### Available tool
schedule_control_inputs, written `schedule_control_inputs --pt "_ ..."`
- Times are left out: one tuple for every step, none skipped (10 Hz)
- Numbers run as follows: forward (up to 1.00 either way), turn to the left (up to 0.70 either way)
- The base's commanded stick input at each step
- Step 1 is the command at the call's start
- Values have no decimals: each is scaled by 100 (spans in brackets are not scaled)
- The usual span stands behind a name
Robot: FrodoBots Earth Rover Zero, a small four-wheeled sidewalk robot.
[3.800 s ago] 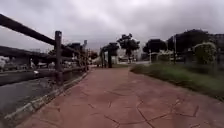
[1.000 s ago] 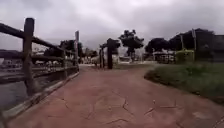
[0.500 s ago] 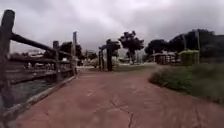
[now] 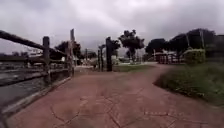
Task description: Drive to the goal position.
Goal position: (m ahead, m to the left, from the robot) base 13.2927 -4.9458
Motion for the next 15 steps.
schedule_control_inputs --pt "85 0" --pt "85 0" --pt "85 0" --pt "85 0" --pt "85 0" --pt "85 0" --pt "85 0" --pt "85 0" --pt "85 0" --pt "85 0" --pt "85 0" --pt "85 0" --pt "85 0" --pt "85 0" --pt "85 0"
